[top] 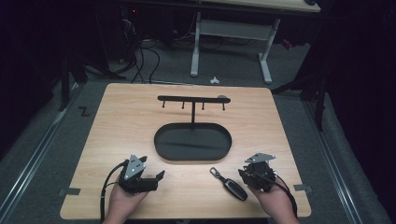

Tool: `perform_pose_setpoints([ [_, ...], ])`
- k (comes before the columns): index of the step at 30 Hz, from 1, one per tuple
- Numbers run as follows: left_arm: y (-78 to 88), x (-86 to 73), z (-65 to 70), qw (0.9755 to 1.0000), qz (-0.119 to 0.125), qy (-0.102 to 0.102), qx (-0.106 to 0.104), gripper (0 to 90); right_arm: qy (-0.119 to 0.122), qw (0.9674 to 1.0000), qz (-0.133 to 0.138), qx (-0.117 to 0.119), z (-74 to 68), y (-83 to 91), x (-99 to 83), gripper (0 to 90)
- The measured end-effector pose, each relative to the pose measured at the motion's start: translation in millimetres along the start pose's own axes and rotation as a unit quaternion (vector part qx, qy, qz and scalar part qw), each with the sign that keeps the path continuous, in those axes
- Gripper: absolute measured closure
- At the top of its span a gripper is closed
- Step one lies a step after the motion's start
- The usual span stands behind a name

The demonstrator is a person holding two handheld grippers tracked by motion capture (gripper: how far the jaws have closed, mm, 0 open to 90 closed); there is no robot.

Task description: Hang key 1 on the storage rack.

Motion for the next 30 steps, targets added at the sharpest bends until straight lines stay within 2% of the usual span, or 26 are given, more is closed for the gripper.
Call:
perform_pose_setpoints([
  [5, -1.3, -0.1, 3.5, 1.0000, -0.003, -0.006, -0.007, 15.0, 0.010, 0.9996, -0.025, -0.004, -1.4, 2.4, 8.5, 69.3],
  [7, -2.0, -0.4, 4.2, 0.9999, -0.005, -0.009, -0.005, 15.2, 0.016, 0.9990, -0.042, -0.001, -1.2, 1.8, 12.2, 67.8],
  [10, -2.2, -0.5, 5.3, 0.9999, -0.002, -0.012, -0.008, 15.2, 0.019, 0.9984, -0.053, 0.003, -1.1, 1.5, 14.7, 65.8],
  [16, -3.2, -0.9, 3.7, 0.9998, -0.005, -0.007, -0.016, 14.9, 0.018, 0.9947, -0.101, 0.005, 3.3, 0.7, 24.5, 61.9],
  [20, -3.8, -1.1, 2.2, 0.9998, -0.003, -0.004, -0.021, 14.0, 0.026, 0.9901, -0.138, 0.000, 4.7, -1.4, 31.0, 59.6],
  [22, -3.9, -1.3, 1.6, 0.9997, -0.002, -0.003, -0.022, 14.0, 0.042, 0.9874, -0.152, -0.006, 1.9, -3.7, 32.9, 58.8],
  [24, -4.0, -2.3, 0.6, 0.9997, 0.001, 0.000, -0.026, 14.6, 0.052, 0.9842, -0.169, -0.007, 0.0, -6.5, 35.1, 58.3],
  [25, -4.1, -2.9, 0.1, 0.9996, 0.002, -0.001, -0.029, 14.9, 0.058, 0.9808, -0.186, -0.005, -0.6, -9.5, 37.6, 57.5],
  [26, -4.1, -3.5, -0.1, 0.9995, 0.003, -0.003, -0.031, 14.9, 0.058, 0.9808, -0.186, -0.005, -0.6, -9.5, 37.6, 57.5],
  [30, -5.0, -5.0, 0.8, 0.9995, 0.002, -0.014, -0.028, 14.9, 0.068, 0.9739, -0.216, 0.000, -0.7, -15.9, 42.3, 55.2],
])
Point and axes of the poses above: each handheld gripper's, and its own axes: y roughly backward along the jaws, x roughly out of its top, z roughly to its right, the point moved 1 cm from there along -y, roughly forward along the jaws, and after that the axes turned 4 degrees about -z, right-handed, at the moved point
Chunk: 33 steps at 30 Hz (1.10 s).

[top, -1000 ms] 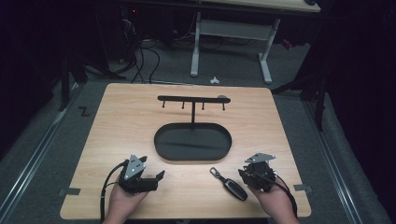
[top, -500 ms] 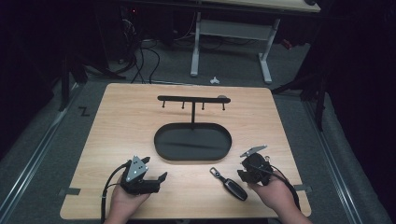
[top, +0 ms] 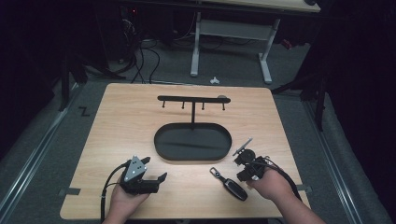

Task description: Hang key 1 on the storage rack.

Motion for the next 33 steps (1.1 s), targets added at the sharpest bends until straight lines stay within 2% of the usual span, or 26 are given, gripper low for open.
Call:
perform_pose_setpoints([
  [3, -1.9, -1.2, 1.1, 1.0000, -0.007, -0.004, -0.001, 14.9, 0.009, 0.9997, -0.023, 0.007, 1.0, -1.9, 3.6, 51.3],
  [5, -2.7, -1.5, 1.7, 0.9999, -0.007, -0.007, -0.004, 14.9, 0.003, 0.9993, -0.036, 0.011, -0.6, -1.5, 5.7, 49.4],
  [9, -1.5, -0.9, 2.3, 1.0000, 0.000, -0.007, -0.006, 14.9, 0.007, 0.9991, -0.035, 0.023, -1.3, 0.5, 9.7, 47.3],
  [14, -1.8, -1.1, 2.6, 0.9999, -0.002, -0.008, -0.007, 14.8, 0.007, 0.9985, -0.041, 0.037, -4.9, 1.9, 14.0, 44.0],
  [15, -2.3, -1.2, 2.8, 0.9999, -0.003, -0.009, -0.007, 14.8, 0.009, 0.9983, -0.041, 0.040, -6.6, 2.1, 15.1, 43.5],
  [16, -2.6, -1.3, 2.9, 0.9999, -0.004, -0.010, -0.007, 14.8, 0.020, 0.9983, -0.038, 0.040, -8.0, 1.9, 17.0, 42.8],
  [18, -3.4, -1.6, 3.3, 0.9999, -0.006, -0.011, -0.007, 14.8, 0.015, 0.9981, -0.040, 0.044, -13.3, 2.2, 19.5, 41.4],
  [23, -3.3, -1.3, 3.6, 0.9999, -0.005, -0.011, -0.008, 14.8, 0.036, 0.9974, -0.037, 0.051, -24.6, -3.6, 29.7, 39.0],
  [29, -2.9, -1.5, 3.0, 0.9999, -0.007, -0.011, -0.008, 14.8, 0.038, 0.9967, -0.047, 0.055, -34.5, -9.9, 37.3, 38.9],
  [30, -3.0, -1.7, 3.2, 0.9999, -0.007, -0.012, -0.008, 14.8, 0.048, 0.9964, -0.045, 0.054, -34.7, -11.6, 39.0, 39.3],
  [33, -3.3, -1.8, 3.5, 0.9999, -0.007, -0.013, -0.008, 14.8, 0.039, 0.9962, -0.053, 0.056, -39.7, -14.3, 42.6, 40.5],
])
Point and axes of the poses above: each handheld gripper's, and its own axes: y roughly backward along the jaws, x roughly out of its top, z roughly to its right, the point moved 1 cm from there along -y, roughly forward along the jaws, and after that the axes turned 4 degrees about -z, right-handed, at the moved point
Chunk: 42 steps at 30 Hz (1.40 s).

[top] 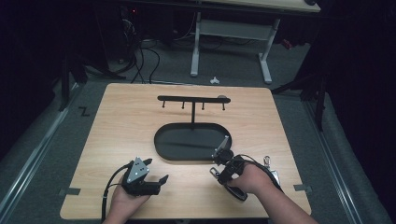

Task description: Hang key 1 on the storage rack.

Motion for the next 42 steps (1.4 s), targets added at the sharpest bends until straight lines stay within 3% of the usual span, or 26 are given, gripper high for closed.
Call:
perform_pose_setpoints([
  [2, -0.1, 0.0, -0.1, 1.0000, -0.001, 0.000, -0.001, 14.8, 0.016, 0.9999, 0.002, -0.002, 0.4, -3.0, 3.3, 41.3],
  [11, -0.8, 0.0, 0.5, 1.0000, -0.005, -0.002, -0.003, 14.8, 0.024, 0.9997, -0.002, -0.003, 1.7, -9.2, 8.8, 46.4],
  [29, -2.0, 0.4, 1.6, 1.0000, -0.007, -0.004, -0.003, 15.1, 0.043, 0.9988, -0.023, 0.000, -2.5, -14.1, 11.1, 78.7],
  [32, -2.0, 0.6, 1.9, 1.0000, -0.007, -0.005, -0.004, 15.2, 0.024, 0.9992, -0.032, 0.002, -2.8, -14.1, 12.7, 79.0],
  [42, -0.9, 0.9, 0.3, 1.0000, -0.005, 0.002, -0.006, 15.5, 0.015, 0.9989, -0.044, 0.008, -1.9, -14.1, 15.7, 79.9],
])
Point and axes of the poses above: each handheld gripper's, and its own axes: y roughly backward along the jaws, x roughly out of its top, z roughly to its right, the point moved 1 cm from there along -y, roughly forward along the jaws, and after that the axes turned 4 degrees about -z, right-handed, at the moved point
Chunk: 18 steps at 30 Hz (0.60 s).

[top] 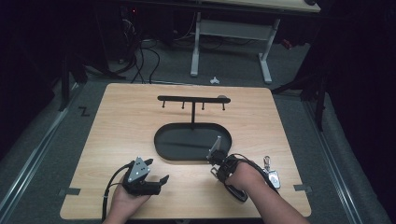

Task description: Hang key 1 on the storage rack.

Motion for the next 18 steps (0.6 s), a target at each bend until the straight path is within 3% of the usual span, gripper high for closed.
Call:
perform_pose_setpoints([
  [9, -0.3, -1.1, 0.3, 1.0000, 0.000, 0.000, 0.003, 15.5, -0.004, 0.9998, 0.017, 0.001, 1.2, 2.2, -4.0, 80.4],
  [16, -1.6, -1.3, 1.5, 1.0000, -0.003, -0.003, 0.004, 15.6, 0.009, 0.9992, 0.039, -0.002, 3.5, 21.2, -15.4, 80.4],
  [17, -1.4, -1.2, 1.5, 1.0000, -0.002, -0.003, 0.004, 15.7, -0.005, 0.9993, 0.038, 0.003, 1.9, 24.5, -17.7, 80.4],
  [18, -1.1, -1.2, 1.5, 1.0000, -0.001, -0.003, 0.004, 15.7, -0.005, 0.9992, 0.040, 0.000, 2.3, 27.4, -19.6, 80.4],
])
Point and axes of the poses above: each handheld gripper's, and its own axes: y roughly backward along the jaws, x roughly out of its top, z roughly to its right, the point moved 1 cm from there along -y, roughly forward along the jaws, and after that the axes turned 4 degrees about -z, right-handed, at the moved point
